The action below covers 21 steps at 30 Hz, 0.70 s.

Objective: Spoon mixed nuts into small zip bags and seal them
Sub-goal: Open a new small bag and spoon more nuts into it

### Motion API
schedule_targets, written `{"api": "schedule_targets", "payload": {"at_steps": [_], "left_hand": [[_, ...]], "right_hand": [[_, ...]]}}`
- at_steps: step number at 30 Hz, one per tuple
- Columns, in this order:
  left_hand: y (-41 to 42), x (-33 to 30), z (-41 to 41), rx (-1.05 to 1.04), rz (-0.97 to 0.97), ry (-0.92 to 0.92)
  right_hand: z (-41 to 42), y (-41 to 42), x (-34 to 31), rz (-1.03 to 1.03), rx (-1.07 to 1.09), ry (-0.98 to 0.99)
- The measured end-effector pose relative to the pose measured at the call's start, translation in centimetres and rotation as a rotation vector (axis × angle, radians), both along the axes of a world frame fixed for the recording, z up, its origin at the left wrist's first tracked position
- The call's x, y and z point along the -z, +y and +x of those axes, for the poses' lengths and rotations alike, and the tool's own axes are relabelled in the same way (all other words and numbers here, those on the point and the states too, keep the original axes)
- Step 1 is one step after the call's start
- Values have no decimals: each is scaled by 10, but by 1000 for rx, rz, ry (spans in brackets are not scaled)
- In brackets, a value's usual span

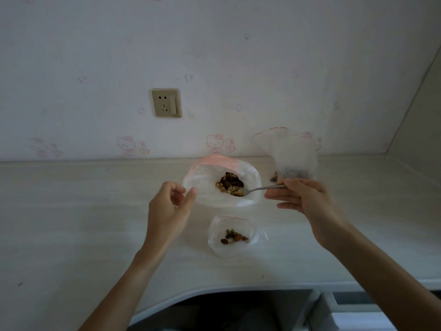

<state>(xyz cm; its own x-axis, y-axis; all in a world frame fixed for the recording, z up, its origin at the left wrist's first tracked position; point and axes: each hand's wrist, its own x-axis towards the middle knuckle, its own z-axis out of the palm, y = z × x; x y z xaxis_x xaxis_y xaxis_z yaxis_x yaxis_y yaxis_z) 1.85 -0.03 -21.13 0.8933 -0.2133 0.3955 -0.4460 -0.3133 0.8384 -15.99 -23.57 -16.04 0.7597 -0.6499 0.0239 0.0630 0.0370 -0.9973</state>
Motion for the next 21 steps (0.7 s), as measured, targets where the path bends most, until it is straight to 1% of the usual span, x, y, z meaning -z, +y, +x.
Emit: {"api": "schedule_targets", "payload": {"at_steps": [4,7,10,11,12,16,17,19,21], "left_hand": [[1,10,-28,153,277,25],[-4,13,-43,205,437,33],[-8,12,-50,194,469,2],[-9,10,-51,190,462,1],[-10,9,-51,190,451,5],[-9,4,-47,203,404,22],[-8,3,-45,206,397,19],[-7,1,-42,213,401,15],[-7,1,-40,211,421,18]], "right_hand": [[-20,7,3,-8,-52,31],[-31,11,11,-40,-79,83],[-36,13,18,-74,-103,135],[-38,14,19,-122,-108,144],[-40,14,19,-210,-115,147],[-55,14,12,-754,-220,92],[-59,14,11,-865,-246,73],[-63,12,8,-1027,-265,37],[-64,13,7,-1084,-256,13]]}}
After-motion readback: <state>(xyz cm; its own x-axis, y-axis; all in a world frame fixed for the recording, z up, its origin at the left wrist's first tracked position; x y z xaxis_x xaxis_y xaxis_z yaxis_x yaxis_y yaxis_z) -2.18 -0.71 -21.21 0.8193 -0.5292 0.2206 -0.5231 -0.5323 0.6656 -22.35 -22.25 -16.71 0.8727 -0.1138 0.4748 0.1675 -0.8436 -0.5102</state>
